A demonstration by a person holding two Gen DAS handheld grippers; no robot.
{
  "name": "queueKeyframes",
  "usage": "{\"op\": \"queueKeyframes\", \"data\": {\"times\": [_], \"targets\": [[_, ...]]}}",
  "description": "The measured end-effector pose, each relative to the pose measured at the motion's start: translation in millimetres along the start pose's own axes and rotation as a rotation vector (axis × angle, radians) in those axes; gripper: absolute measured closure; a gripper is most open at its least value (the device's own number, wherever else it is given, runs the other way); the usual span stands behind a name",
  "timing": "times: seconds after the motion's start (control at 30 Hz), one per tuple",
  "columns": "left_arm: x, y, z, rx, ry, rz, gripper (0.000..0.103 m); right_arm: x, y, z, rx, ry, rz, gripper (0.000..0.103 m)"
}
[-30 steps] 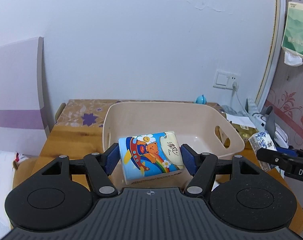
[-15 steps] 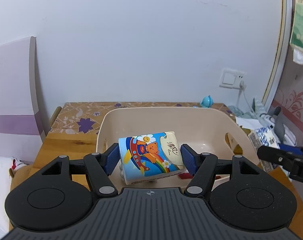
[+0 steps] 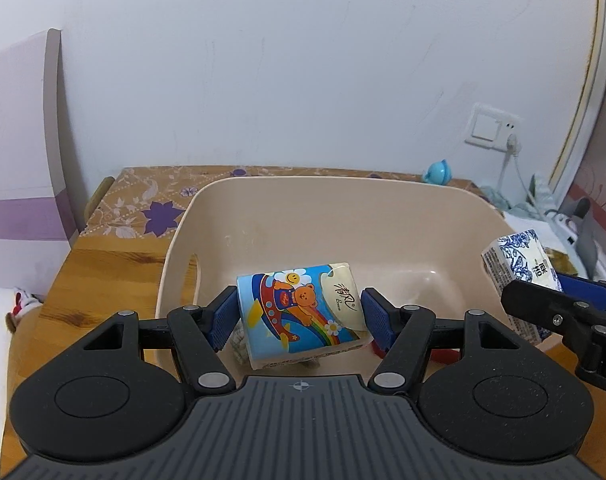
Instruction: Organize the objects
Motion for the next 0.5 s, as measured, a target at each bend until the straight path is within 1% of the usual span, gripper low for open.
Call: {"op": "queueKeyframes", "data": {"times": [0.2, 0.3, 0.5], "targets": [[8, -21, 0, -0.013, -0.053, -0.046, 0.036, 7, -22, 0, -0.038, -0.001, 0.026, 0.059], [9, -30, 2, -0.032, -0.061, -0.044, 0.036, 10, -32, 1, -0.059, -0.003, 0.032, 0.059], [12, -35, 4, -0.037, -0.102, -0.075, 0.036, 12, -49, 6, -0.108, -0.002, 0.037, 0.059]]}}
Point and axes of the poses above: each gripper's, at about its wrist camera, not at the fingertips, and y roughly against the way its jaws point, x to its right, z to its underside, the point moved 2 cm from there along -y, roughly the way its jaws point, and after that the axes turned 12 degrees about -z, right-handed, at the moved point
